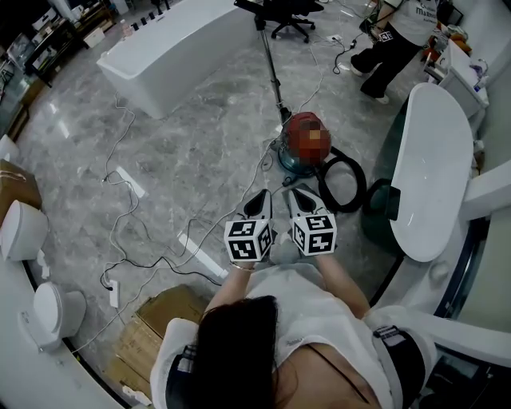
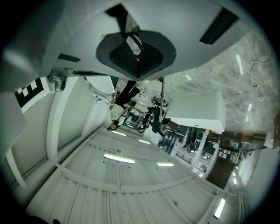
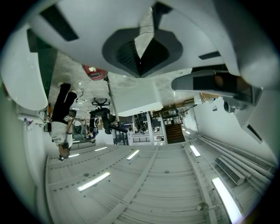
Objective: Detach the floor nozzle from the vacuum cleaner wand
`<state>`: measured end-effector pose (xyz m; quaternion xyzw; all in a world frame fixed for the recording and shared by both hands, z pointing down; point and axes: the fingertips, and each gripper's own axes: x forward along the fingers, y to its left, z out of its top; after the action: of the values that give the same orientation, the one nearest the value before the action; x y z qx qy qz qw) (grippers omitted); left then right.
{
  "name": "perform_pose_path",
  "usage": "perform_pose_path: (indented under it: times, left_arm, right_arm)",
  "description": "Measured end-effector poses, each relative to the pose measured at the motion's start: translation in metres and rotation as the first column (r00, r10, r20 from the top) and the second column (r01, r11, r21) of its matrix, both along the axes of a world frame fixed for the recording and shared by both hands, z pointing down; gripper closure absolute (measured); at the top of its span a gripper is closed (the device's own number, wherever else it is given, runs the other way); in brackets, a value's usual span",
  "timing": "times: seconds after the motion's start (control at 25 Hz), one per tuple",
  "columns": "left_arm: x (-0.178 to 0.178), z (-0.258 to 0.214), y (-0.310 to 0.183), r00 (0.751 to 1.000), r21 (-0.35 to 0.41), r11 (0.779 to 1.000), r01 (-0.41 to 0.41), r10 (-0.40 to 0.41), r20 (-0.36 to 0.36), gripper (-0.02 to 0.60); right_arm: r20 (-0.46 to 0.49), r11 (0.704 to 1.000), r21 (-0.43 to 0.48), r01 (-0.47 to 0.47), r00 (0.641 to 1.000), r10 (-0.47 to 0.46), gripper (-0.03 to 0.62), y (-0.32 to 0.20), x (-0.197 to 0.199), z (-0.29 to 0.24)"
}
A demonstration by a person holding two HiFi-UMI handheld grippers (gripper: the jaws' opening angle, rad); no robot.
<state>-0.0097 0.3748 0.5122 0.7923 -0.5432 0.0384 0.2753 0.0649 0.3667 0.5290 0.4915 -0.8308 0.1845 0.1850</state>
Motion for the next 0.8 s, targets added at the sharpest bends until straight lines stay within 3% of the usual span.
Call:
perform_pose_path:
  times: [0.8]
  left_arm:
    - [-0.006, 0.009, -0.03, 0.998, -0.006, 0.998, 0.055, -0.055, 0.024, 0.578]
  right_arm:
    - [0.014, 1.0, -0.001, 0.005, 1.0, -0.005, 0.579, -0.036, 0.007, 0.005]
